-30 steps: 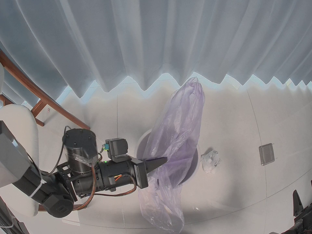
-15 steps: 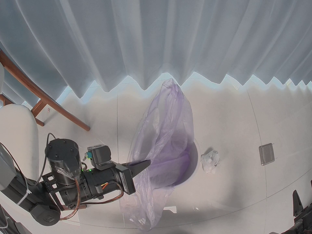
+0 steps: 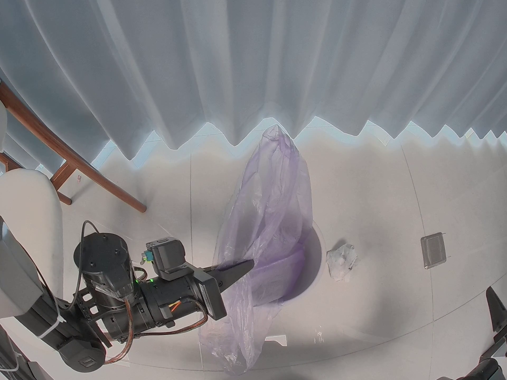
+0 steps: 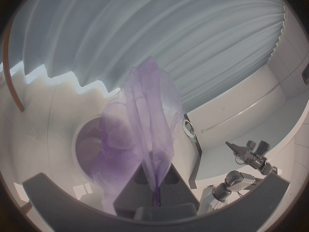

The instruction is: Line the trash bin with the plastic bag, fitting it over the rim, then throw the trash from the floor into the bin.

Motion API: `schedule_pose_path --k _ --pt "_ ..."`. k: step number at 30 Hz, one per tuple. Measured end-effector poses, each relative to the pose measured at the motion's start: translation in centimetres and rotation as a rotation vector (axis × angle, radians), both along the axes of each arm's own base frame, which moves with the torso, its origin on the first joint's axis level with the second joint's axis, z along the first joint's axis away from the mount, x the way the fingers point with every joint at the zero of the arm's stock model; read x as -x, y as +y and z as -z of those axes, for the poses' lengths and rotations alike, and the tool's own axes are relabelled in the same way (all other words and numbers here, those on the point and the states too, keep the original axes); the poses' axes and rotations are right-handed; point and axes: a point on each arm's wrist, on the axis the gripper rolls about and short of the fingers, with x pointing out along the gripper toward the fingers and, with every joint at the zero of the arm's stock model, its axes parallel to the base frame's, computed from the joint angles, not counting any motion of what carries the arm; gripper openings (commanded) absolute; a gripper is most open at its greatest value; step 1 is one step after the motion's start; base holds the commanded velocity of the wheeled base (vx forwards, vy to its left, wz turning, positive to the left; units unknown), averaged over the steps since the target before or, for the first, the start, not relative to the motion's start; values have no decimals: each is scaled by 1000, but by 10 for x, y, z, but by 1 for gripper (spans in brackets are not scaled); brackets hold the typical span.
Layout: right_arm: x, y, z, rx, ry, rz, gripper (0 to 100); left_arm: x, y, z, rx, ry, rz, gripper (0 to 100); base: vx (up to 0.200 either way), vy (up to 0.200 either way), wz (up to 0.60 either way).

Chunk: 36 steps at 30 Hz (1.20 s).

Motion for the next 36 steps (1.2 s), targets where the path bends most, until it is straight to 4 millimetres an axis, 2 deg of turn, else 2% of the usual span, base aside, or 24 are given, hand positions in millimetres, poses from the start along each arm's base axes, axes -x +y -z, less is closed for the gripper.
schedule_pose_path --k 8,14,20,26,36 --pt "-46 10 -47 -213 196 -141 100 3 -2 0 10 10 8 0 0 0 0" --pt "-100 26 -65 -313 367 -274 100 5 -3 -2 19 9 16 0 0 0 0" --pt "-160 45 -67 -369 442 -353 100 11 -4 -5 26 7 33 0 0 0 0" --pt "-209 60 -61 -391 477 -381 100 17 -4 -6 34 2 51 0 0 0 0" --pt "-276 79 -45 -401 462 -400 100 19 -6 -8 47 -7 70 0 0 0 0"
